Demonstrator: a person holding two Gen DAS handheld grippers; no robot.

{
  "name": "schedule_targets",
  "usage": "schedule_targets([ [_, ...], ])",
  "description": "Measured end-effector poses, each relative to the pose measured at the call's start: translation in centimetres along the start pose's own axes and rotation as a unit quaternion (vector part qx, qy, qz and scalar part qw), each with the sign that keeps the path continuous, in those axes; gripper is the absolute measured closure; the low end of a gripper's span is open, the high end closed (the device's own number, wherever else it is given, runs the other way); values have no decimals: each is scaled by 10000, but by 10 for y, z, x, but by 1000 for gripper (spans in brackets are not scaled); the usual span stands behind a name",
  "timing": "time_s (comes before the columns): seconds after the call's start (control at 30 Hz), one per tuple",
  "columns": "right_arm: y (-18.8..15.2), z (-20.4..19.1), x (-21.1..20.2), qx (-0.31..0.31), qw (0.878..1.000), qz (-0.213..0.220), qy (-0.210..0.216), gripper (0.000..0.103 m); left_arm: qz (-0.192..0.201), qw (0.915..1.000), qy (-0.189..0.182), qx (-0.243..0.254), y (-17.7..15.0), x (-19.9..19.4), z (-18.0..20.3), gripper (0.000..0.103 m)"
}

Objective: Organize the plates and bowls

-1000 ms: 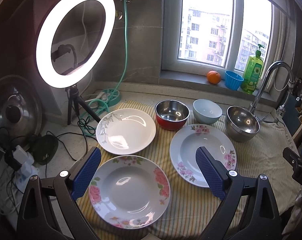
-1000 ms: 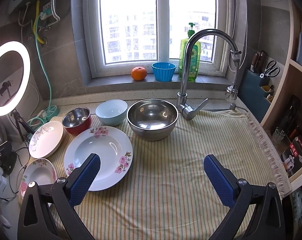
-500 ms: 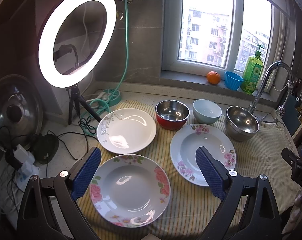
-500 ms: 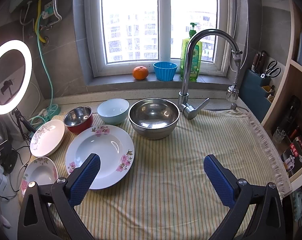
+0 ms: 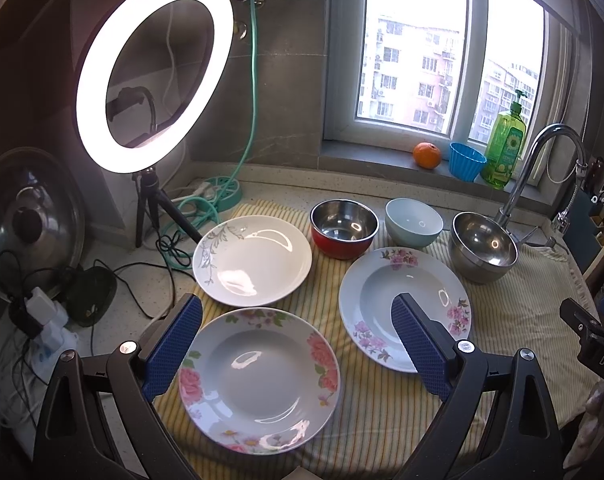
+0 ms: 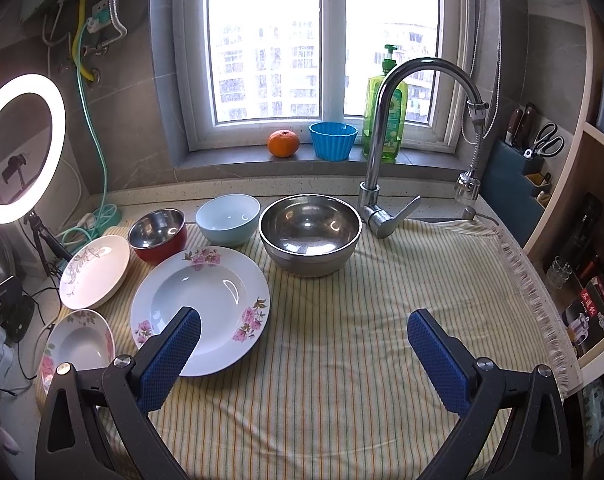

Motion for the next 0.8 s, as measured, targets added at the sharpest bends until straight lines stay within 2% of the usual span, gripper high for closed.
schedule_targets([
  [0.27,-1,4,8,24,9999,-96,32,1,-64,10000,-16,11,0,3,2,8],
  [0.57,-1,12,22,58,9997,-177,180,1,-314,9994,-93,-69,2,19,-2,8],
  [0.8,3,18,39,165,9984,-364,389,1,-492,9980,-313,-241,15,29,-17,10],
])
Point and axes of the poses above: each gripper's, at about its wrist camera, not at the fingertips, and x roughly the way its jaws point, z to its right, y to its top, the point moved 2 cm from there along x, roughly the way its jaws point, and after that the axes turned 14 degrees about -z, right-handed, at the moved point
